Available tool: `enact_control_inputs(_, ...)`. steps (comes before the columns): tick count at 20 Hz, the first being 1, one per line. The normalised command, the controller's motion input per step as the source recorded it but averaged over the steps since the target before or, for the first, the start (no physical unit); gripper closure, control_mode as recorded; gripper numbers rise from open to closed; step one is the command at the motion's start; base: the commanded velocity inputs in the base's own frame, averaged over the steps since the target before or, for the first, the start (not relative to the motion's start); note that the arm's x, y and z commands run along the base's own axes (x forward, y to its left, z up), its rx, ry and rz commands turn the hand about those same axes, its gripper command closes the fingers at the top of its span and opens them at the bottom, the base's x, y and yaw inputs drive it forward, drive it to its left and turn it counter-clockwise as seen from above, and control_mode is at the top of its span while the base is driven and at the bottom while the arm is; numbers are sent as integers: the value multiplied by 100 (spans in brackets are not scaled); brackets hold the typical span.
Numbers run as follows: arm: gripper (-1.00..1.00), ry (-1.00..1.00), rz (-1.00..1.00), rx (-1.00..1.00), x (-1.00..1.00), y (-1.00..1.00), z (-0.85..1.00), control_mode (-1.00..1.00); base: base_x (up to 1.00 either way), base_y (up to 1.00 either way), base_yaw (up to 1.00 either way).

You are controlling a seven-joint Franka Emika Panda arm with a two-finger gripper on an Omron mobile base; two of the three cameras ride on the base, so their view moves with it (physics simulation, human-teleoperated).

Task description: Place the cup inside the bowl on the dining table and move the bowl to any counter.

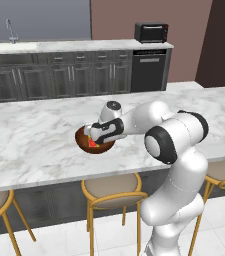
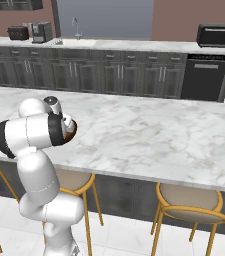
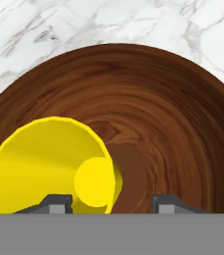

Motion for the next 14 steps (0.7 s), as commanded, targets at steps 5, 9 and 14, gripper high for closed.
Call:
enact_control_inputs(5,-100,-3,0,0,0,0,0,-100,0,0,0)
enact_control_inputs(9,-100,-1,0,0,-2,3,15,-100,0,0,0)
enact_control_inputs(14,-100,0,0,0,-12,-12,16,-100,0,0,0)
